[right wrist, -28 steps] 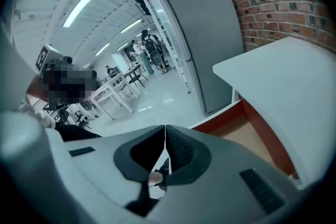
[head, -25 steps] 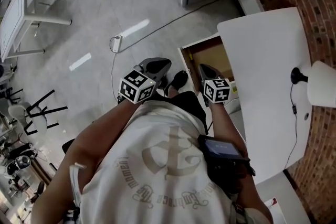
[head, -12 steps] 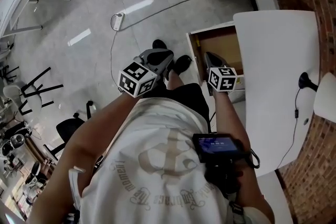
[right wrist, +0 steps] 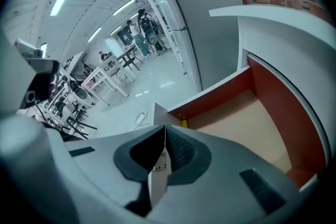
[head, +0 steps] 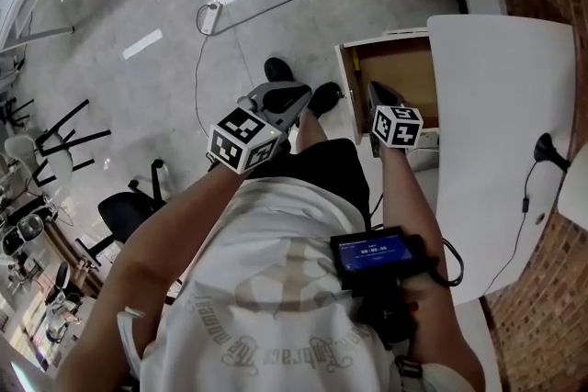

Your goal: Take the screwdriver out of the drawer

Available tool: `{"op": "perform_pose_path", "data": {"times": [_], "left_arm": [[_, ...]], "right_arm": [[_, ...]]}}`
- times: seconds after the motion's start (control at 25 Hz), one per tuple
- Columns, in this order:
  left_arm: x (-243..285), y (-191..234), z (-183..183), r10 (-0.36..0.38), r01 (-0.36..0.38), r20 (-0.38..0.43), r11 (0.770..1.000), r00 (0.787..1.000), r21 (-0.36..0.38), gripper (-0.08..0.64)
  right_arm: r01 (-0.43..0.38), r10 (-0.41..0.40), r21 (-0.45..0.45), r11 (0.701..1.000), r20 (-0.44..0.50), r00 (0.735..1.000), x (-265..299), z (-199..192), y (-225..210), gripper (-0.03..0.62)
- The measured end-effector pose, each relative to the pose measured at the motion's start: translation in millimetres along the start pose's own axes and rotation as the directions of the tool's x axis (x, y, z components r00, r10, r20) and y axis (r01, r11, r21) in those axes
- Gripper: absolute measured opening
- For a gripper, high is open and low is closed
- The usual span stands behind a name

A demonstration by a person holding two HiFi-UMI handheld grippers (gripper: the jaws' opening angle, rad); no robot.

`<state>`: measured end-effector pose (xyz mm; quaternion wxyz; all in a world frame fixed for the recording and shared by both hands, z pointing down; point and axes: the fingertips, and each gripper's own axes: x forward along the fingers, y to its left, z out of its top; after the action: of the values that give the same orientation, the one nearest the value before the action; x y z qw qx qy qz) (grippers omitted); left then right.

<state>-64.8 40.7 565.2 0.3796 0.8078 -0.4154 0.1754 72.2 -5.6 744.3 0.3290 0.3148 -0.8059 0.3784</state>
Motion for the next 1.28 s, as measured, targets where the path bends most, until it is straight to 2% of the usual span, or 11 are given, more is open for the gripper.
{"op": "perform_pose_path", "data": {"times": [0.6, 0.88, 1.28], "left_arm": [[30.7, 17.7, -36.1, -0.029, 0.027, -0.029, 0.998, 0.999, -0.059, 0.012], [45.5, 26.5, -52.9, -0.034, 0.031, -0.046, 0.997, 0.998, -0.073, 0.012], [51.4, 42.6, -68.3, -0.021, 0.016, -0.044, 0.992, 0.999, -0.123, 0.012]], "right_arm": [[-0.005, 0.002, -0.022, 1.0, -0.094, 0.996, 42.2, -18.5, -15.9, 0.008], [-0.014, 0.002, -0.063, 0.998, -0.193, 0.981, 68.2, -39.3, -32.7, 0.009], [-0.015, -0.004, -0.093, 0.996, -0.203, 0.979, 104.2, -40.7, -42.0, 0.009]]}}
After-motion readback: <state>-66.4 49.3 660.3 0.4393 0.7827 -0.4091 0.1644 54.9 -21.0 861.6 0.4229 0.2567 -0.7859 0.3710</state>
